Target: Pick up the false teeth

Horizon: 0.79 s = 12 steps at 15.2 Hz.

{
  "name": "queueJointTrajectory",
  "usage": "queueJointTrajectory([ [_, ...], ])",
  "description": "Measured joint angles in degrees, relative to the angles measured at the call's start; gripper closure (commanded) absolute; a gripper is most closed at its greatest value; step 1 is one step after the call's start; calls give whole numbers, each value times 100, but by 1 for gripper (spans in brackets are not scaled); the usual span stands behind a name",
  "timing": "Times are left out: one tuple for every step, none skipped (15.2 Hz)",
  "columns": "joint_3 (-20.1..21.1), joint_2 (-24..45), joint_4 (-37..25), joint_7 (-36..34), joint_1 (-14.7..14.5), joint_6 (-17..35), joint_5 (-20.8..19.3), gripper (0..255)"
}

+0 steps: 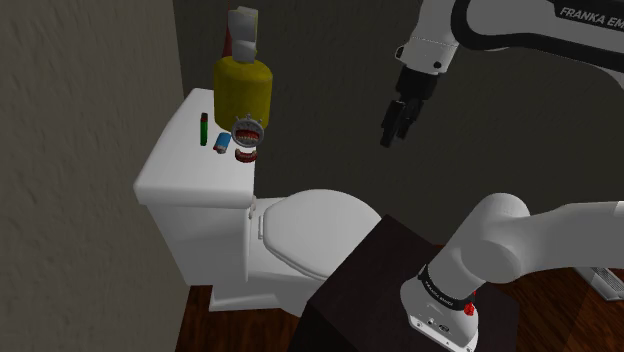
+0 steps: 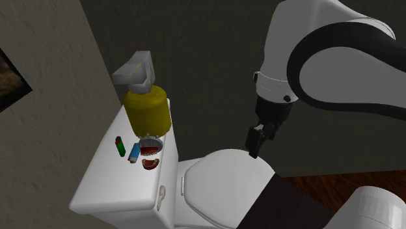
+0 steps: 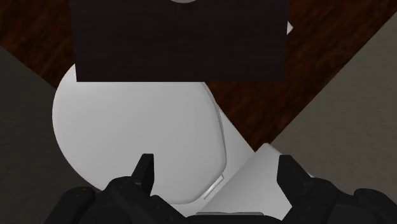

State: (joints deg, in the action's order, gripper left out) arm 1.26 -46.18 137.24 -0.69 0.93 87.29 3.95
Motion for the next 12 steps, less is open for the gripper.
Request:
queueJointTrajectory([
  [0,0,0,0,0,0,0,0],
  [67,70,-32,-97,-7,43,52,0],
  [137,182,-84,-219,-3,110,107,0],
  [239,297,-125,-380,-6,193,182,0],
  [354,450,-214,-564,-11,270,265,0],
  [454,627,-327,-738,-4,347,328,0],
  [566,792,-402,-923,-3,447,399,0],
  [676,961,-538,-1116,1,498,462,0],
  [777,1124,-614,-1294,8,600,514,0],
  [892,1299,-703,-1488,11,706,569,0],
  [980,1485,-836,-1661,28,775,597,0],
  [1079,1678,-990,-1850,39,832,627,0],
])
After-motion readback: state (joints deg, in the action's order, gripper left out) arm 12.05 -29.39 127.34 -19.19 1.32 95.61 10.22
